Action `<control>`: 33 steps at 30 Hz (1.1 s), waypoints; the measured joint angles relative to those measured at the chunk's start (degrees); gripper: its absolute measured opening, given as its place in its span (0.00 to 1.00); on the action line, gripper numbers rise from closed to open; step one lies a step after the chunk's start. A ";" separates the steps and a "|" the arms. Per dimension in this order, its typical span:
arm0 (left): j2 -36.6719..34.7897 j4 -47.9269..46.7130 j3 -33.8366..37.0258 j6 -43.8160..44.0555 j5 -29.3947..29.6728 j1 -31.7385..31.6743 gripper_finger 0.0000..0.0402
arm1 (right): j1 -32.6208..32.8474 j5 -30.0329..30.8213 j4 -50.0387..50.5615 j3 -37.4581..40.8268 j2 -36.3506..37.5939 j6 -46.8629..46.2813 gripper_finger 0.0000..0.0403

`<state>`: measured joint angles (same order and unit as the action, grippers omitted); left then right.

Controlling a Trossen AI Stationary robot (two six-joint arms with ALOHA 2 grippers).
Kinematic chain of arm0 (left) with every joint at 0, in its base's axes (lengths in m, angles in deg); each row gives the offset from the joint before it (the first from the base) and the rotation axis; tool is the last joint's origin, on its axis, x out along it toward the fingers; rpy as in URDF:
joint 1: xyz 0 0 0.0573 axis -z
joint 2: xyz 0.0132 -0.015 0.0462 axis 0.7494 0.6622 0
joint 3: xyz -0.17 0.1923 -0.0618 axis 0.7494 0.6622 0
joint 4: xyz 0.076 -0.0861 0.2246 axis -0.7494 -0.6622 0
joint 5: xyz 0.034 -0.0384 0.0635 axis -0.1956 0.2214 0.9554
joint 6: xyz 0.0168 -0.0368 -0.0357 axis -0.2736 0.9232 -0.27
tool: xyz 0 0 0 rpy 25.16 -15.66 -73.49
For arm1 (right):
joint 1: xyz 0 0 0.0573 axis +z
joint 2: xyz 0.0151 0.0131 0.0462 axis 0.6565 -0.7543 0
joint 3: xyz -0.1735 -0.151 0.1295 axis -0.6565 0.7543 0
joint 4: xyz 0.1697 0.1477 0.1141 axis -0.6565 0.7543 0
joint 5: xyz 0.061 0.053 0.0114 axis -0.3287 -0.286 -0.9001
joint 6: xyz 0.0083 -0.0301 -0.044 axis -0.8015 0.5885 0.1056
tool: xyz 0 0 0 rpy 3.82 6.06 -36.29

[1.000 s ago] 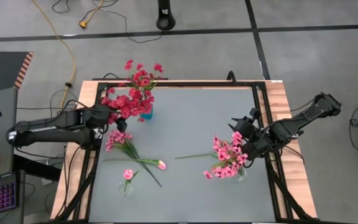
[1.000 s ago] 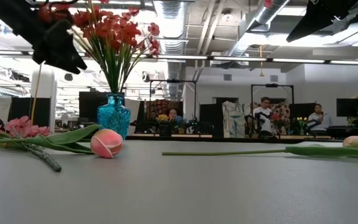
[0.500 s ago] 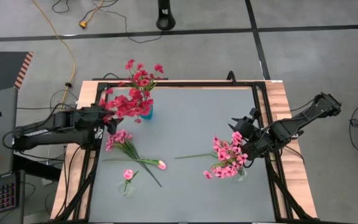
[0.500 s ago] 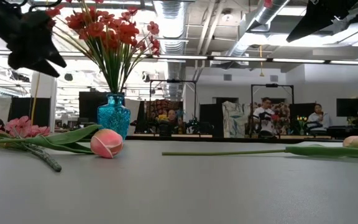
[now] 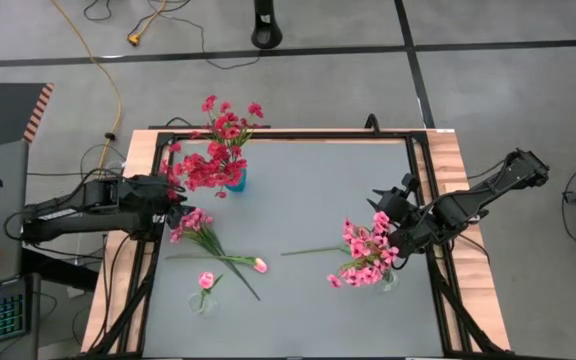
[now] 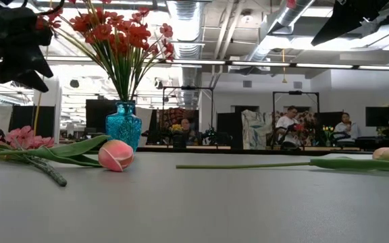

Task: Sort flowers into vase by color
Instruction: Put the pink flowers into the transparent vase

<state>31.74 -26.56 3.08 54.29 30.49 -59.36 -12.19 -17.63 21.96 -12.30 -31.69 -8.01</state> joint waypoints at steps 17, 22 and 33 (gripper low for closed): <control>0.00 2.35 0.00 5.61 -7.73 0.03 0.37 | 0.02 -0.01 -0.02 0.00 0.00 -0.01 0.37; 0.00 2.86 0.00 8.05 -7.78 2.41 0.27 | 0.01 -0.01 -0.02 0.00 0.00 -0.01 0.37; 0.12 9.05 0.00 14.46 -2.19 14.94 0.03 | 0.01 -0.01 0.00 0.00 0.00 -0.03 0.37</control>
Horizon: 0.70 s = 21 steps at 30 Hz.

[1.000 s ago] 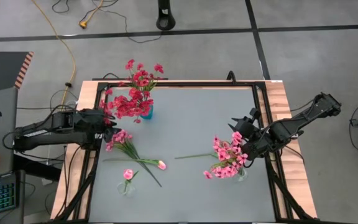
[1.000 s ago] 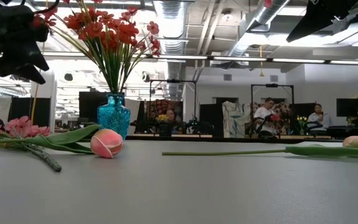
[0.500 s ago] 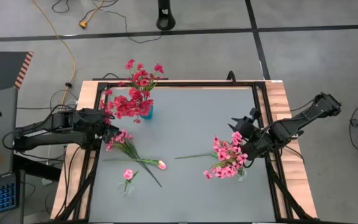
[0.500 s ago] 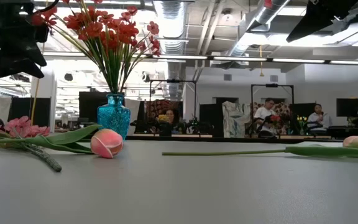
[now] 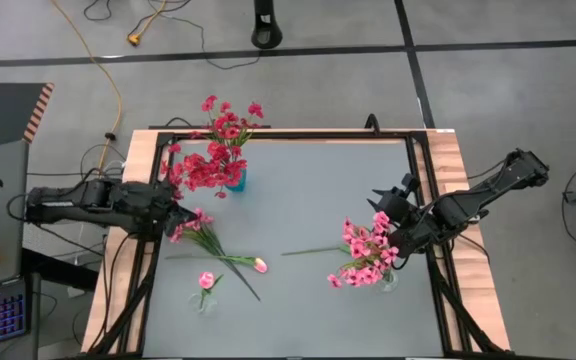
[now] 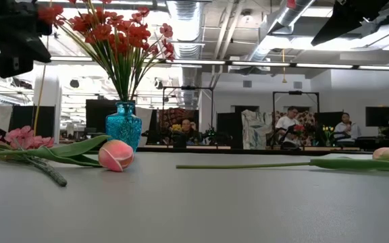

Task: Sort flowers into vase by color
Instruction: Put the pink flowers into the transparent vase

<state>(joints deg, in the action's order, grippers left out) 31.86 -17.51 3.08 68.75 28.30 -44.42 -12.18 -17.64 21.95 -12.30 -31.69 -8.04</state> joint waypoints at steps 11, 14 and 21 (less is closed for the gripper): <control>5.67 4.06 0.00 7.00 5.03 12.96 0.00 | 0.00 0.00 -0.14 0.00 0.00 -0.02 0.37; 8.76 4.73 0.00 10.62 5.48 16.50 0.00 | 0.01 0.00 -0.16 0.00 0.00 -0.02 0.37; 14.13 5.76 0.00 24.31 7.00 22.37 0.00 | 0.00 0.00 -0.16 0.00 0.00 -0.04 0.37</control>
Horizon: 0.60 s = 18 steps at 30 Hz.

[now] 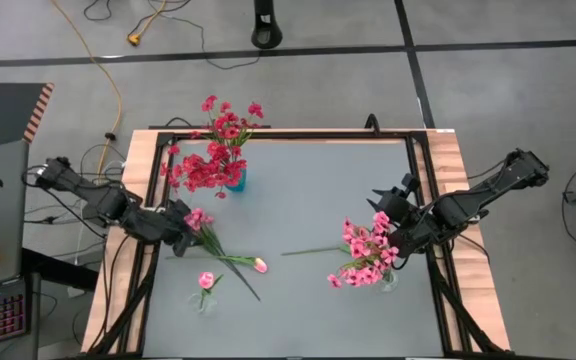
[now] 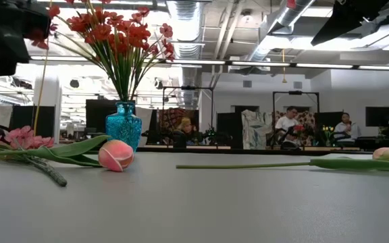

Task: Sort flowers into vase by color
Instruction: Put the pink flowers into the transparent vase

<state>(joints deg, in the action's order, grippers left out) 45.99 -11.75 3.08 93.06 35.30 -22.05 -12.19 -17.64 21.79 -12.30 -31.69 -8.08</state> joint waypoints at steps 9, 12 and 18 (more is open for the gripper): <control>5.55 1.15 0.00 7.07 -1.09 3.20 0.00 | 0.01 0.00 0.01 0.00 0.00 0.01 0.37; 7.96 1.89 0.00 6.14 -2.80 3.74 0.00 | 0.01 0.00 0.02 0.00 0.00 0.01 0.37; 13.01 7.94 0.03 -1.58 -6.50 3.95 0.01 | 0.01 0.00 0.02 0.00 0.00 0.01 0.37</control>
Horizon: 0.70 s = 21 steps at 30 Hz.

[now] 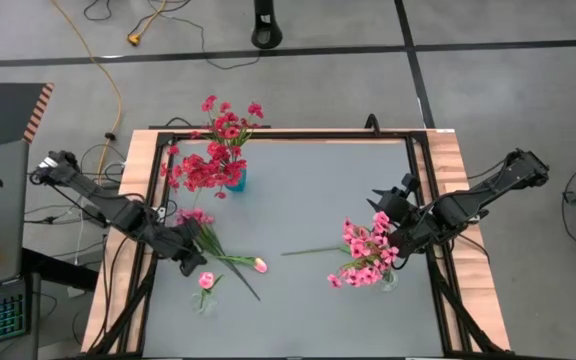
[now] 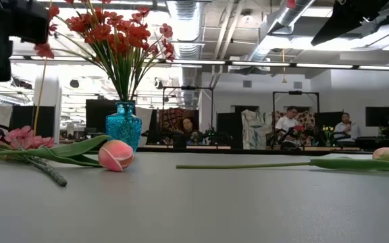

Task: Sort flowers into vase by color
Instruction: Put the pink flowers into the transparent vase

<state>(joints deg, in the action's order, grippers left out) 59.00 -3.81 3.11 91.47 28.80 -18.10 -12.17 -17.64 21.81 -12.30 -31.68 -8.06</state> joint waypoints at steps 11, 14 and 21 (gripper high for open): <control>9.16 1.44 0.02 -0.02 4.55 -1.15 0.27 | -0.02 -0.04 0.02 0.00 0.01 0.00 0.37; 11.13 0.18 0.02 9.16 3.23 -1.58 0.31 | -0.01 -0.04 0.02 0.00 0.00 0.00 0.37; 14.50 -0.07 0.02 21.76 3.42 -1.62 0.33 | -0.01 -0.07 0.02 0.00 0.00 0.00 0.37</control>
<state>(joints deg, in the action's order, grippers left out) 73.50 -3.88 3.12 113.23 32.22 -19.72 -12.18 -17.71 21.83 -12.30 -31.69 -8.06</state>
